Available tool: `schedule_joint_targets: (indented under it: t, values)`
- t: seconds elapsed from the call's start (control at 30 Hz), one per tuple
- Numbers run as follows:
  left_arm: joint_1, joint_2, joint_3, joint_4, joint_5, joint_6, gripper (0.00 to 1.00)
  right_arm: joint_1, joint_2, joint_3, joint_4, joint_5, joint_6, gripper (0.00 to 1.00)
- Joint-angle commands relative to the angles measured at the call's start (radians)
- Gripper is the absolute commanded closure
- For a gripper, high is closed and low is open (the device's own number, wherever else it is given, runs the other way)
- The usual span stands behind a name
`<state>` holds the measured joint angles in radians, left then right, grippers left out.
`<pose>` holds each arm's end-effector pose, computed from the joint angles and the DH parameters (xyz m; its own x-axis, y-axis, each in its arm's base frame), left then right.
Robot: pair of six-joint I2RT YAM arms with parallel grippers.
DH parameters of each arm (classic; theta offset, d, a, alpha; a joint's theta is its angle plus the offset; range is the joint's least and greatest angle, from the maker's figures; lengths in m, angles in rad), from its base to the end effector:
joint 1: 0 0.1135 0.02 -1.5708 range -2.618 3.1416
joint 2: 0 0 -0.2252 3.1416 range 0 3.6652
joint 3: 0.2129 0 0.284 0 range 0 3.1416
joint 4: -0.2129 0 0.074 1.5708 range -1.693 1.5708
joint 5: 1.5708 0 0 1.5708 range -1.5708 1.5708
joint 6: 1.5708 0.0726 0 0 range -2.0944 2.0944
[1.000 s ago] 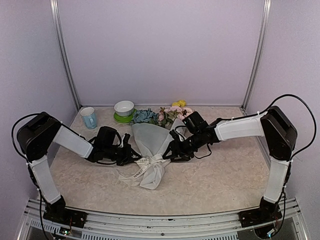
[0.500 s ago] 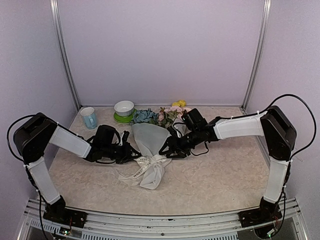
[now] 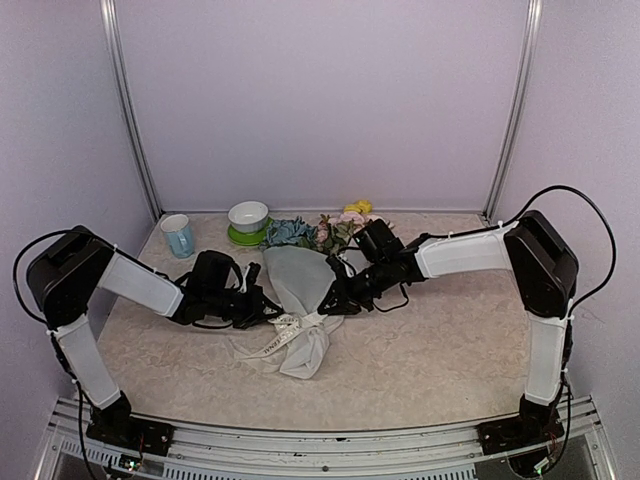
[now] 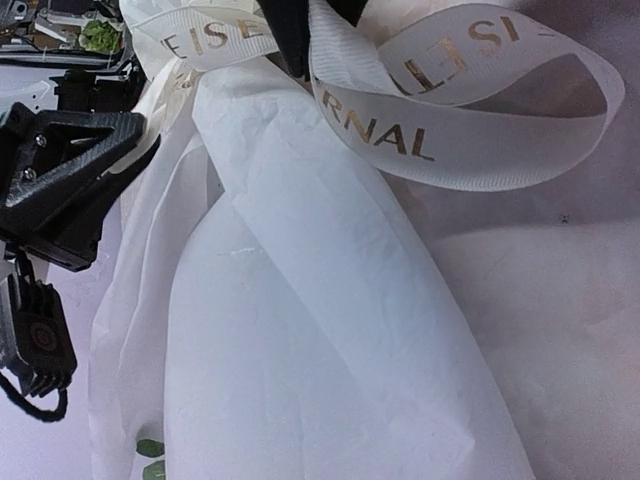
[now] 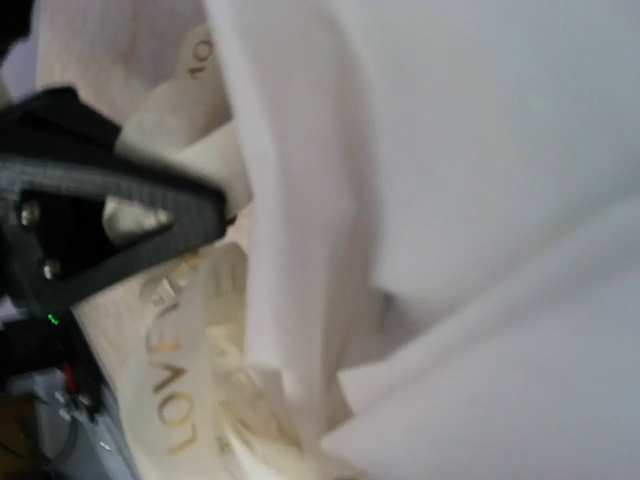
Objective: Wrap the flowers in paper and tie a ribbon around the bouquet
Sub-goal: Adjust the half-tied ribbon on the folded bouquet.
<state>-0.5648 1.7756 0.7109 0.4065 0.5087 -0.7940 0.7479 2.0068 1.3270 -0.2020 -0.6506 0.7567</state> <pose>0.2865 -0.2234 0.0362 -0.9277 -0.1495 -0.3421 0.1874 0.6061 -0.7730 0.3018 0.3400 0.0881 -0.9768 -0.1610 -0.1413 -0.2102 0.5942 0.7764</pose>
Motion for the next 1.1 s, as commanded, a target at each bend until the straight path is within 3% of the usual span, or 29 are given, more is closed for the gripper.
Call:
schedule_joint_targets:
  t: [0.0,0.37,0.63,0.83,1.07]
  values:
    - [-0.006,-0.084,-0.018,-0.033,-0.074,0.02,1.0,0.008,-0.007,0.019,-0.054,0.024,-0.034,1.0]
    - [-0.022,-0.188,-0.027,-0.087,-0.167,0.096,1.0,-0.012,-0.105,-0.103,-0.069,-0.02,-0.08,1.0]
    - [-0.001,-0.129,-0.004,-0.101,-0.26,0.17,1.0,-0.019,-0.117,-0.189,-0.038,-0.01,-0.11,1.0]
    - [0.009,-0.075,-0.006,-0.057,-0.241,0.146,1.0,-0.02,-0.112,-0.178,-0.007,-0.028,-0.124,1.0]
    - [0.043,-0.103,-0.077,-0.001,-0.325,0.098,1.0,-0.03,-0.115,-0.218,-0.068,-0.014,-0.171,1.0]
